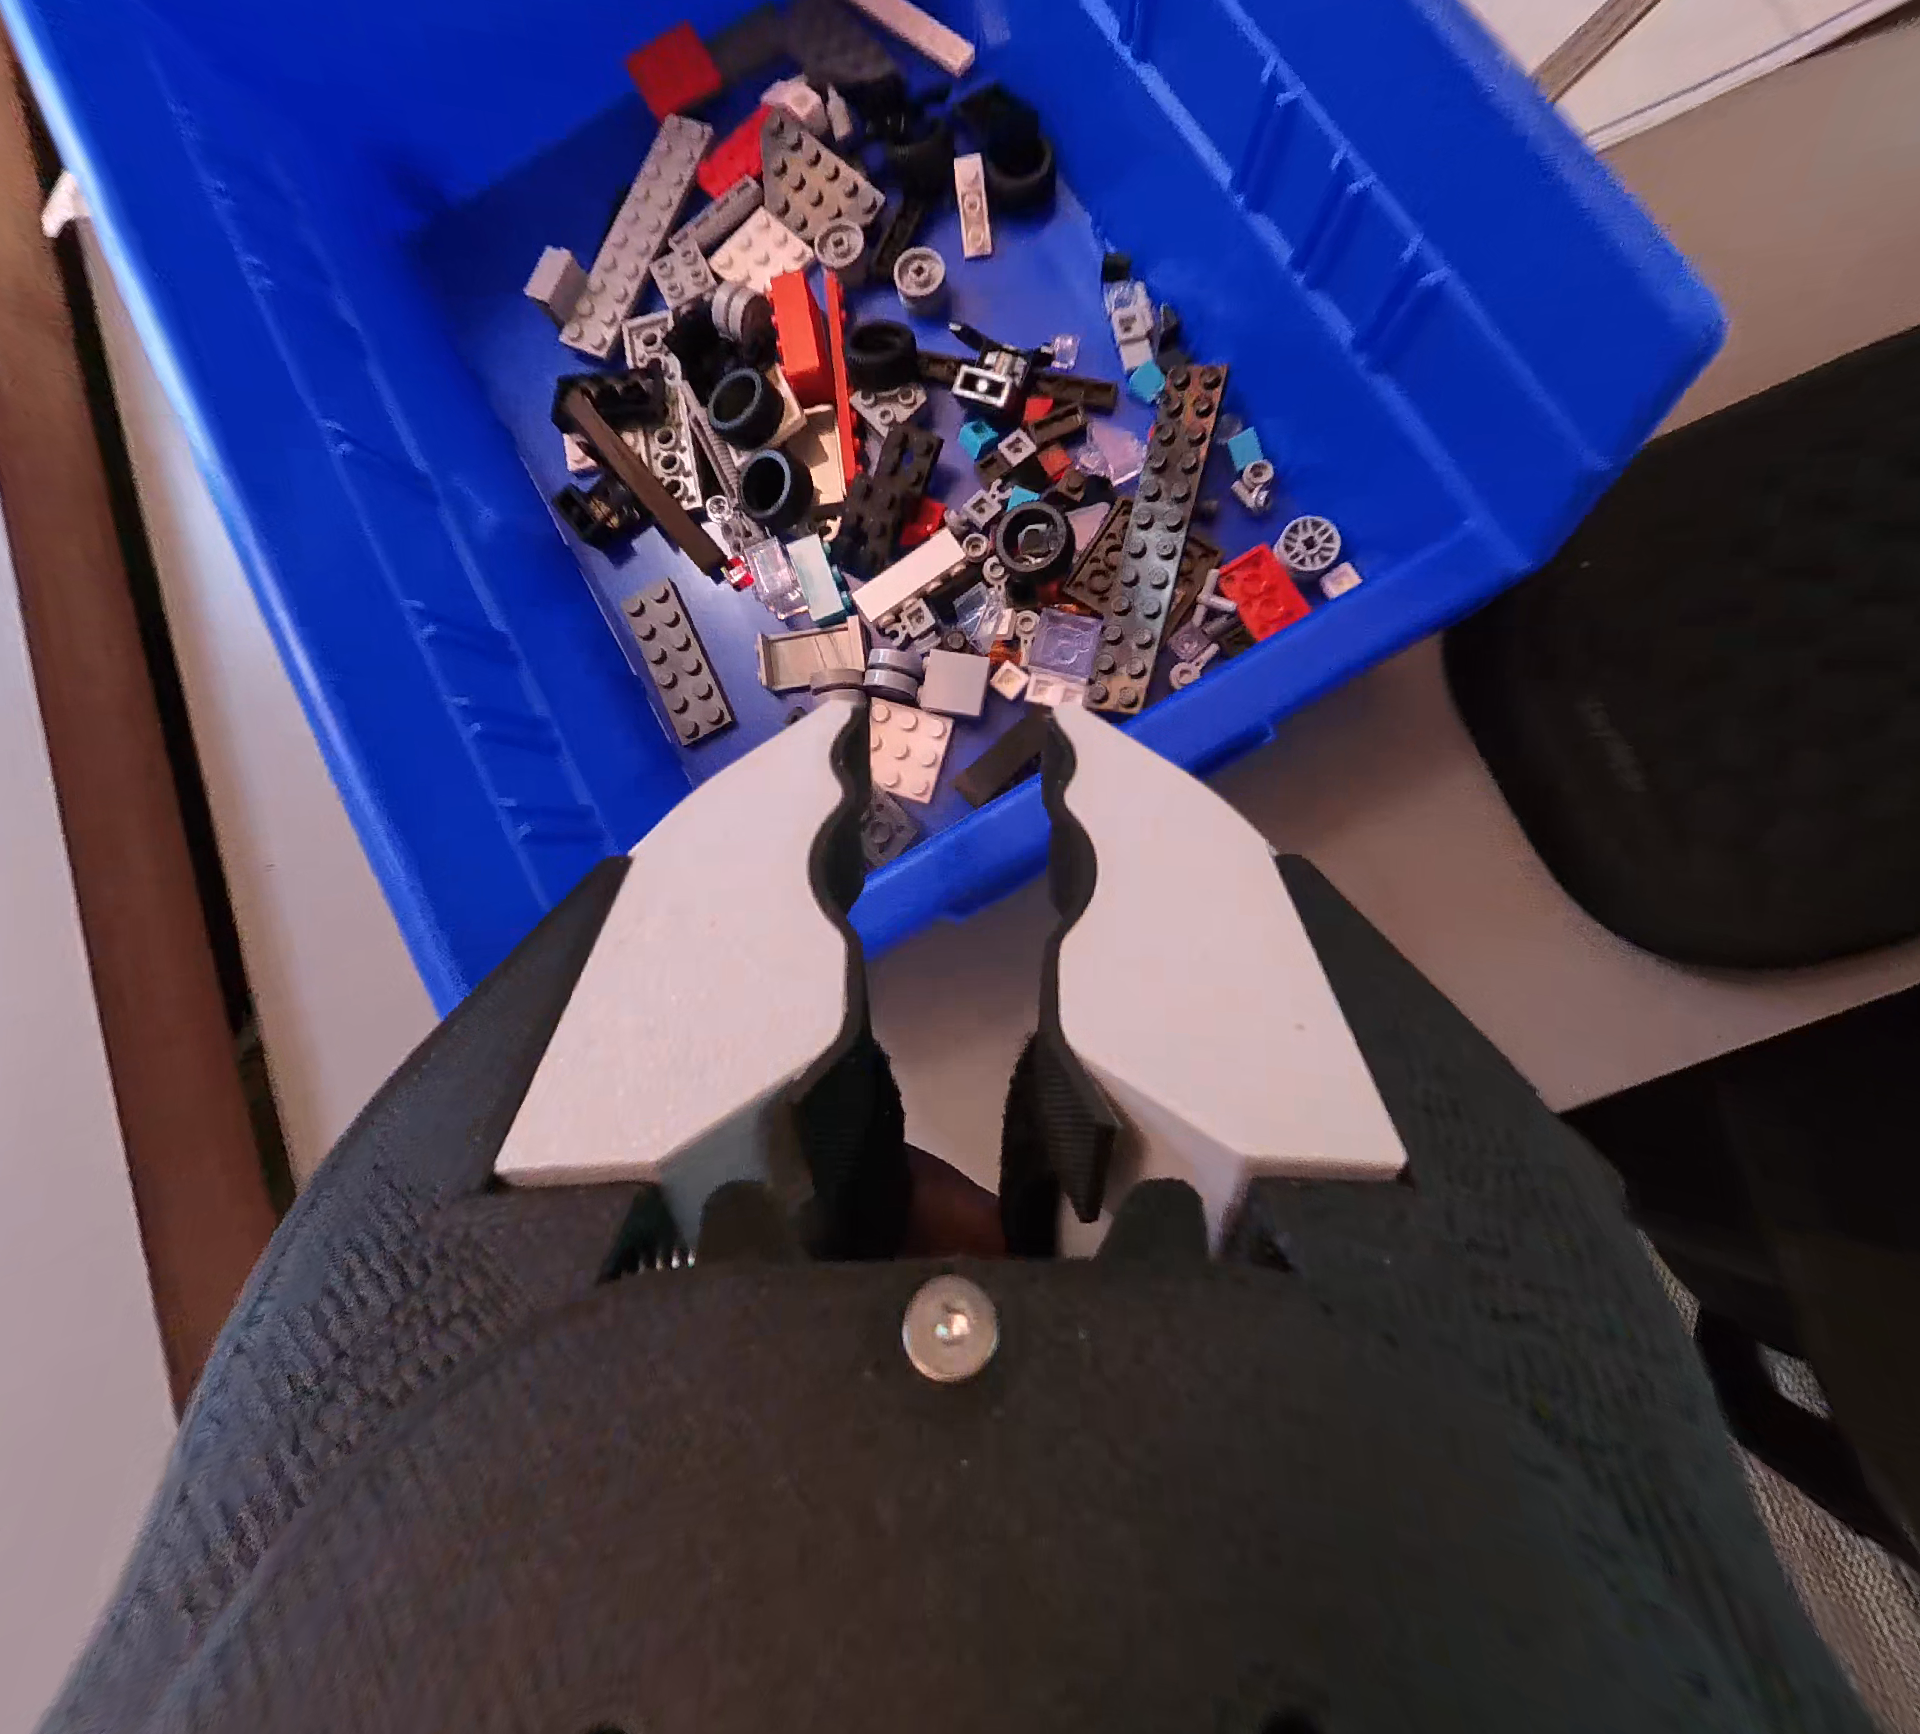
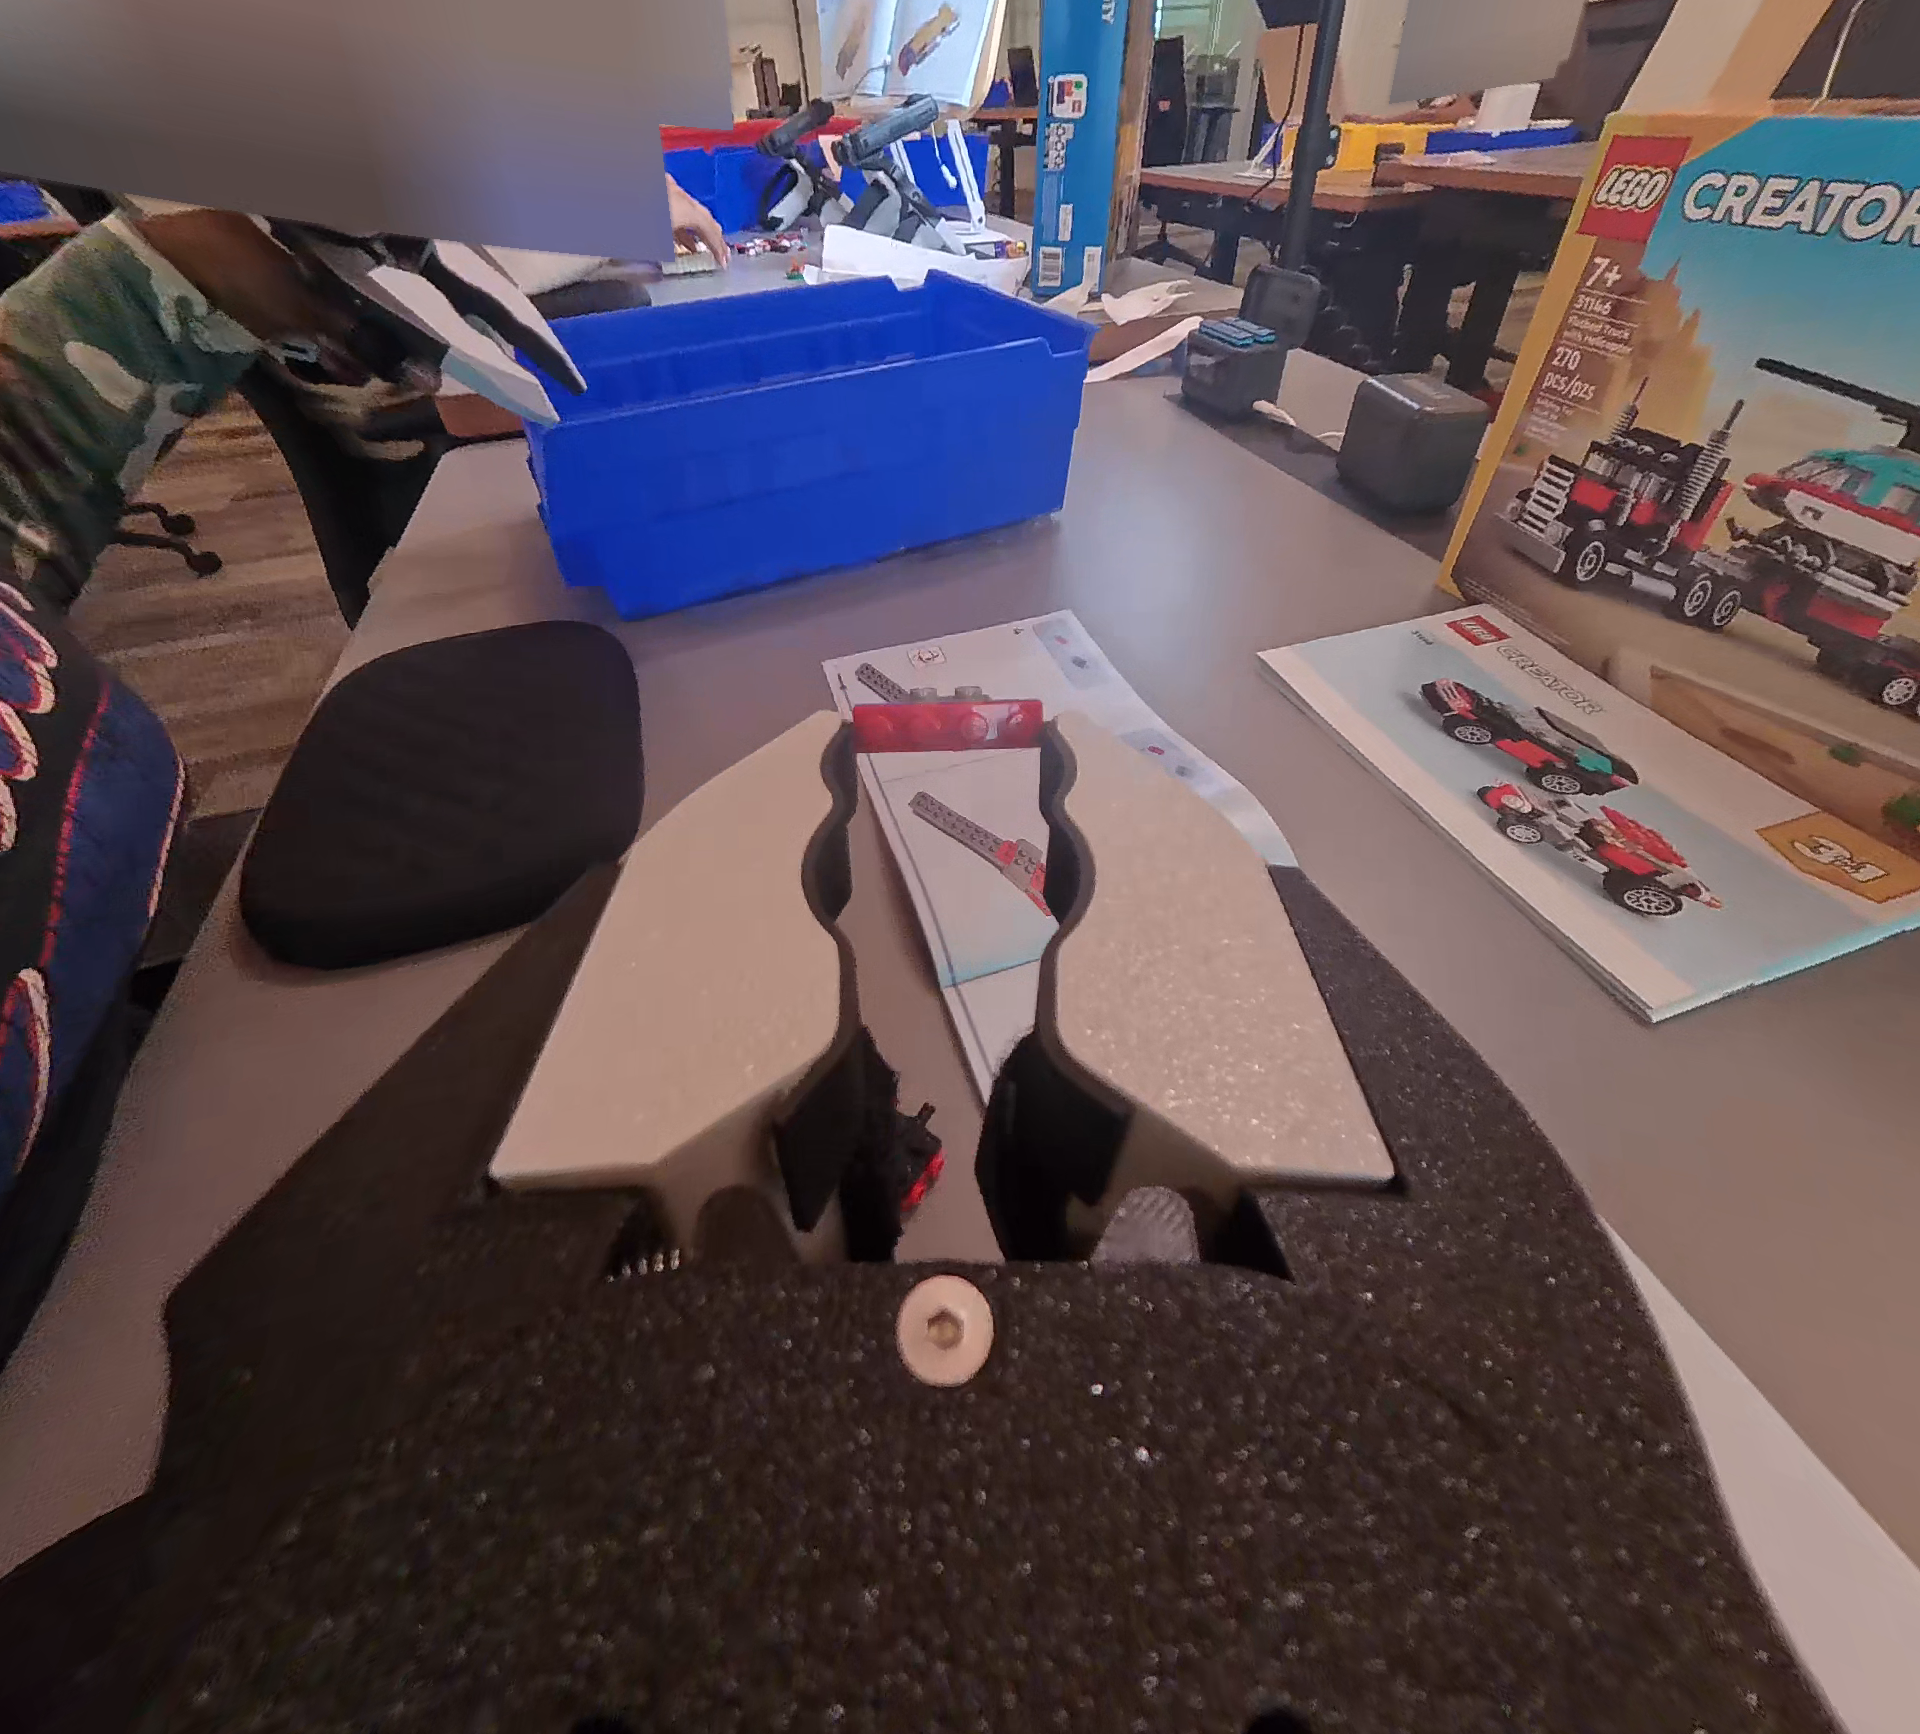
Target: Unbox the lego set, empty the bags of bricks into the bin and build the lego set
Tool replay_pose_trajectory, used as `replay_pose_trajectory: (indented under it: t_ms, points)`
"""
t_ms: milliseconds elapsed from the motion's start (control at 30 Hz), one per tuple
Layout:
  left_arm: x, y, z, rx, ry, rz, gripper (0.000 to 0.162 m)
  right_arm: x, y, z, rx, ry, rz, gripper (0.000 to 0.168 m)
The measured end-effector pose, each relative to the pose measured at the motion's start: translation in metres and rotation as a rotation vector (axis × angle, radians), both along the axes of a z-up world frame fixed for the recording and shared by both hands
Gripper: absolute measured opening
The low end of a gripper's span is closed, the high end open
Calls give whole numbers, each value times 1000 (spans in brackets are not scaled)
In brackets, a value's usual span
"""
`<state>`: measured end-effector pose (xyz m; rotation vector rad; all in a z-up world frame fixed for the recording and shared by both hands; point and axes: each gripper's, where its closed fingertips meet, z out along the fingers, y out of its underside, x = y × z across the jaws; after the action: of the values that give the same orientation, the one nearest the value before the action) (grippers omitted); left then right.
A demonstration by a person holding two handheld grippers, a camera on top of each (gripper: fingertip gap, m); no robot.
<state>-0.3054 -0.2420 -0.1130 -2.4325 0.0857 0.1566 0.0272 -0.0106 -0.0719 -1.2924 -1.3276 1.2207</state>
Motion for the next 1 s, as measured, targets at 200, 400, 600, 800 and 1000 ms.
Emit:
replay_pose_trajectory:
  t_ms: [200, 400, 600, 800, 1000]
  points:
    - [-8, 23, -10, -36, -25, -39, 31, -8, 0, -6, 27, -42, 15, 34]
    - [-20, 73, -9, -46, 2, -96, 27, -10, 0, -9, 18, -34, 29, 34]
    - [-52, 138, -19, -206, 151, -216, 19, -7, 1, -7, -9, 6, 44, 34]
    - [-73, 167, -47, -396, 165, -376, 14, 0, -1, 2, -6, 52, 52, 34]
    - [-79, 172, -58, -464, 117, -419, 10, 6, 1, 8, -2, 82, 42, 34]
